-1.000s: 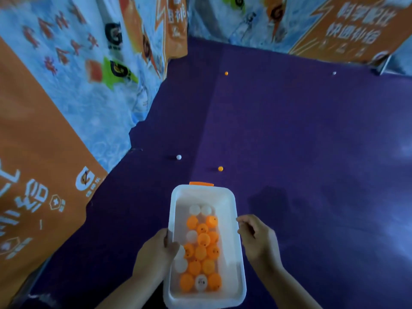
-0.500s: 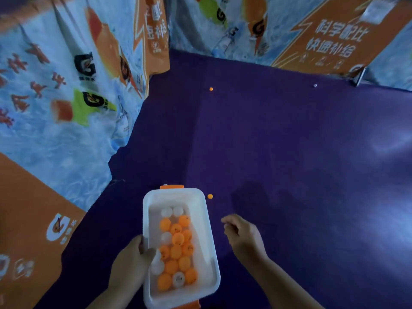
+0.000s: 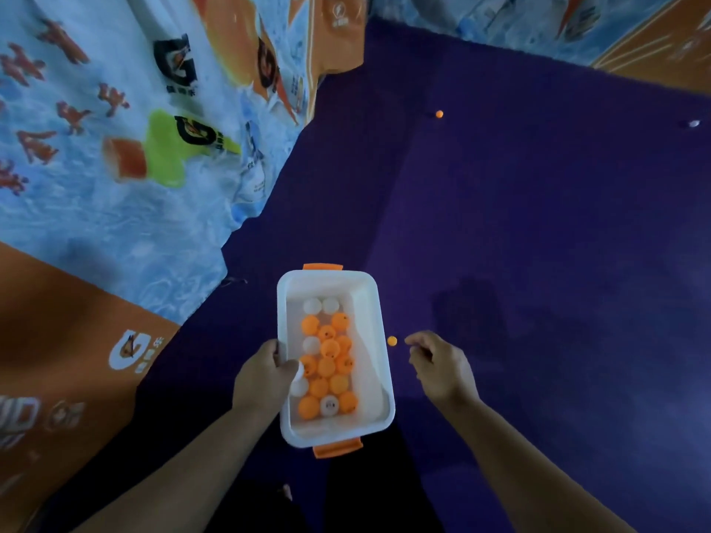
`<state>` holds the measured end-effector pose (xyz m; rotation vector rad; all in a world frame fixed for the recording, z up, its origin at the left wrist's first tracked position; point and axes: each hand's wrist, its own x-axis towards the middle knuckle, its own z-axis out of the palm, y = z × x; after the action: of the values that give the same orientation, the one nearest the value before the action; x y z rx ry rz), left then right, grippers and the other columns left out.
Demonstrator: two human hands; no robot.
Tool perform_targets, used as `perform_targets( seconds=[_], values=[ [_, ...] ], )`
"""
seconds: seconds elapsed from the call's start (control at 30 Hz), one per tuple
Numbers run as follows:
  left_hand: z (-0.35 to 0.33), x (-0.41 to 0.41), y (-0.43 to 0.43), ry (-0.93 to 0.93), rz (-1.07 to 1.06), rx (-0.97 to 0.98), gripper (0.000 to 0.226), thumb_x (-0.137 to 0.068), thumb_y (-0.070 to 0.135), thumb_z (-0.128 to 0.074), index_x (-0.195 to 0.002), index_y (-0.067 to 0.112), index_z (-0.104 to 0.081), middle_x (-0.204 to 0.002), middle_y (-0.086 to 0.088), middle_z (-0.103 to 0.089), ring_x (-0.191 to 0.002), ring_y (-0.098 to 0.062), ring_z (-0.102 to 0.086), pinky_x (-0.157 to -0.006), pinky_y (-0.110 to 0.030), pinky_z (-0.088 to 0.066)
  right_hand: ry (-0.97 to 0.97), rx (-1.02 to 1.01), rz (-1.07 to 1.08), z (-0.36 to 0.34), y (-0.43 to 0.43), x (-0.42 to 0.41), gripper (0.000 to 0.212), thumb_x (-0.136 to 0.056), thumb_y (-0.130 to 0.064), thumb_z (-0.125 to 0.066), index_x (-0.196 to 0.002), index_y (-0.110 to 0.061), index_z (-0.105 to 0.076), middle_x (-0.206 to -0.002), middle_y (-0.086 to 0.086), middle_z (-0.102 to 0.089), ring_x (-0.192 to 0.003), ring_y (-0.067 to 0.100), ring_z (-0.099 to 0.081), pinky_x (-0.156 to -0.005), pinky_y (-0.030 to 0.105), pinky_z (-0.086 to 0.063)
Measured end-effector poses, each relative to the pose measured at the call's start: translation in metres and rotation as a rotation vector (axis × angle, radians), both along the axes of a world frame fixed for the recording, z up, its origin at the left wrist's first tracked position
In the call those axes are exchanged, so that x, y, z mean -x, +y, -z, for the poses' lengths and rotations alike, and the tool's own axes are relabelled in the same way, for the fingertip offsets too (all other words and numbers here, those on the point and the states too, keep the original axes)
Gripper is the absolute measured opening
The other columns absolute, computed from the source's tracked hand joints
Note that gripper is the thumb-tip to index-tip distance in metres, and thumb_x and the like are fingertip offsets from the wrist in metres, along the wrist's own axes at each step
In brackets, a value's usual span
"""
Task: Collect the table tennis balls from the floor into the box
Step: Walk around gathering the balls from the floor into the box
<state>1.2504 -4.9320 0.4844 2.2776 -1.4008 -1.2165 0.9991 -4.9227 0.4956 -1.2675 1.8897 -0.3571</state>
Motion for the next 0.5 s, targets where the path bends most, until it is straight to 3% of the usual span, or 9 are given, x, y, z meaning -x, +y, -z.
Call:
perform_targets(
  seconds=[0.13,0.27,0.5],
  values=[
    [0.025,0.035,-0.046,0.001,-0.134,-0.057,0.008,-0.086,0.020,-0.058,-0.089,0.014,-0.053,-0.079,0.001,-0.059,-0.072,-0.016,-0.056,-0.056,-0.029,-0.041,0.019,-0.078,-0.056,0.029,-0.058,0.033,0.025,-0.095,-0.021,-0.045,-0.114,-0.025,-0.061,-0.095,-0.012,-0.064,-0.081,0.013,-0.063,-0.073,0.035,-0.055],
    [0.062,0.052,-0.082,-0.011,-0.292,-0.085,0.011,-0.086,0.016,-0.058,-0.081,0.012,-0.050,-0.070,0.002,-0.052,-0.062,-0.012,-0.049,-0.051,-0.028,-0.035,0.040,-0.180,-0.086,0.077,-0.103,0.063,0.024,-0.094,-0.020,-0.044,-0.109,-0.028,-0.061,-0.083,-0.010,-0.065,-0.073,0.019,-0.064,-0.067,0.040,-0.056],
    [0.148,0.062,-0.123,0.014,-0.614,-0.002,0.004,-0.087,0.015,-0.056,-0.089,0.013,-0.055,-0.077,0.001,-0.059,-0.073,-0.019,-0.058,-0.060,-0.030,-0.040,0.085,-0.295,-0.180,0.206,-0.164,0.073,0.023,-0.095,-0.021,-0.044,-0.111,-0.024,-0.060,-0.082,-0.007,-0.064,-0.069,0.018,-0.061,-0.065,0.035,-0.051]
  ],
)
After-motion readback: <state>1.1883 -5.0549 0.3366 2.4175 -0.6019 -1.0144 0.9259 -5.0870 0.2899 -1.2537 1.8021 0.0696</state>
